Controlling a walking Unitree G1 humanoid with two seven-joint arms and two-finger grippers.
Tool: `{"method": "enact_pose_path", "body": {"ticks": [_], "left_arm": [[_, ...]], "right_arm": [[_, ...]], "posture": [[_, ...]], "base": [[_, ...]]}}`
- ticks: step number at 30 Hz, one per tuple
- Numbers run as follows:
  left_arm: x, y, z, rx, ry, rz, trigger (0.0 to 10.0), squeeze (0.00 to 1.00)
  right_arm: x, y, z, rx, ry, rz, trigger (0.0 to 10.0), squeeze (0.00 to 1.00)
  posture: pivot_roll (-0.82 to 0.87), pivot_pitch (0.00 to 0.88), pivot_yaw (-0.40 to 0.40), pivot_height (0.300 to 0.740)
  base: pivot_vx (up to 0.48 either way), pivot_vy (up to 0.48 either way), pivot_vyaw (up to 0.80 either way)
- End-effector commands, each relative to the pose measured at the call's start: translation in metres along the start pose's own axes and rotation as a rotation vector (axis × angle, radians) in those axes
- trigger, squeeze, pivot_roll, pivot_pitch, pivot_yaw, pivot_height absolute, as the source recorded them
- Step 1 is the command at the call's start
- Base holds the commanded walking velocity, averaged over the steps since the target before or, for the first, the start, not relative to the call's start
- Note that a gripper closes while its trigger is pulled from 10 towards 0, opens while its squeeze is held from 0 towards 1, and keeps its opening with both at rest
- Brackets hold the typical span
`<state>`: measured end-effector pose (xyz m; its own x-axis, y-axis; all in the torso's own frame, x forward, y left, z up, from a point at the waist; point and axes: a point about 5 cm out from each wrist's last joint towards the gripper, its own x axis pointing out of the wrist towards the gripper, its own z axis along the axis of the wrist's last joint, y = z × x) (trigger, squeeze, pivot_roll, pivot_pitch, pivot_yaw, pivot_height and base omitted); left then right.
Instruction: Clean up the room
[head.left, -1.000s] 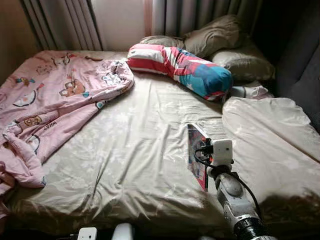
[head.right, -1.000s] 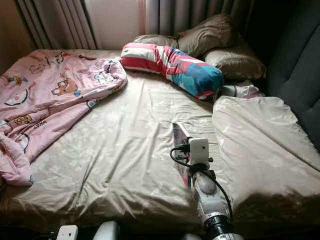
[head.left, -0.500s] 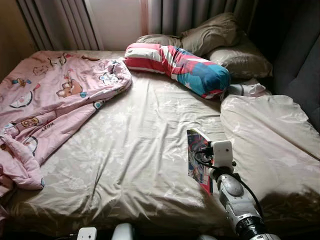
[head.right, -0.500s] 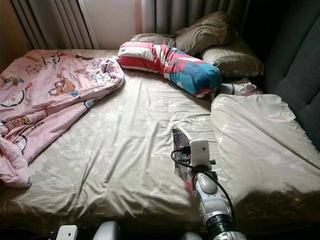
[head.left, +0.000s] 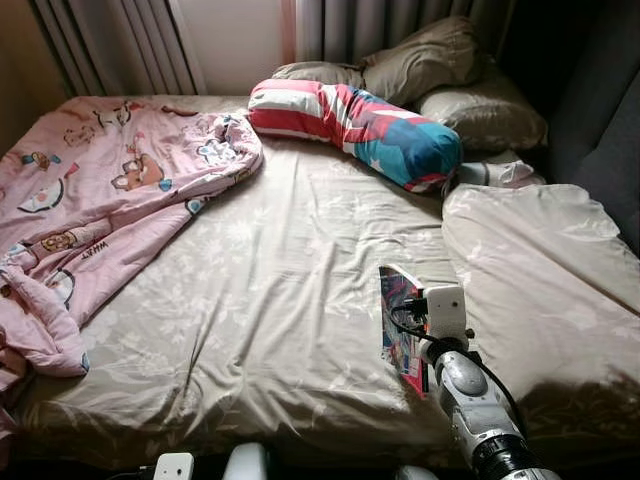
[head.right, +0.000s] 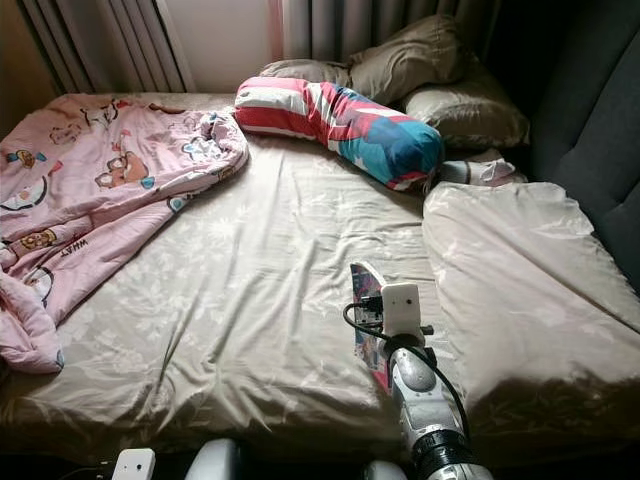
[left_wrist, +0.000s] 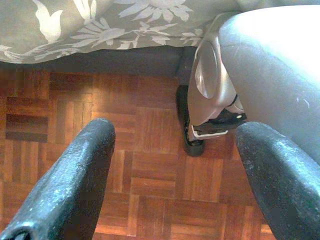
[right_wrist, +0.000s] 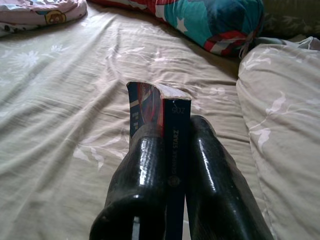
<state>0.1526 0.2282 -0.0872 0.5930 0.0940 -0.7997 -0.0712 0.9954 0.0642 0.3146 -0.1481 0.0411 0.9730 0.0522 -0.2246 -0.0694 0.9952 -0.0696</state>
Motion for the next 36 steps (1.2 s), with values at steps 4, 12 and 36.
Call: {"method": "enact_pose_path", "body": {"ticks": [4, 12, 36], "left_arm": [[-0.0006, 0.0031, -0.0005, 0.015, 0.005, -0.003, 10.0, 0.00], [-0.0007, 0.0037, -0.0003, 0.020, 0.001, -0.004, 10.0, 0.00], [-0.0001, 0.0057, 0.0032, 0.031, -0.006, -0.003, 10.0, 0.00]], "right_arm": [[0.0050, -0.0012, 0.0119, 0.000, -0.039, -0.009, 10.0, 0.00], [0.0056, -0.0014, 0.0124, -0.001, -0.040, -0.007, 10.0, 0.00], [0.0080, -0.0004, 0.0178, 0.015, -0.065, -0.006, 10.0, 0.00]], "posture": [[-0.05, 0.077, 0.019, 0.655], [-0.05, 0.073, 0.020, 0.655], [-0.04, 0.058, 0.024, 0.655]], "base": [[0.000, 0.000, 0.00], [0.000, 0.000, 0.00], [0.201, 0.000, 0.00]]}}
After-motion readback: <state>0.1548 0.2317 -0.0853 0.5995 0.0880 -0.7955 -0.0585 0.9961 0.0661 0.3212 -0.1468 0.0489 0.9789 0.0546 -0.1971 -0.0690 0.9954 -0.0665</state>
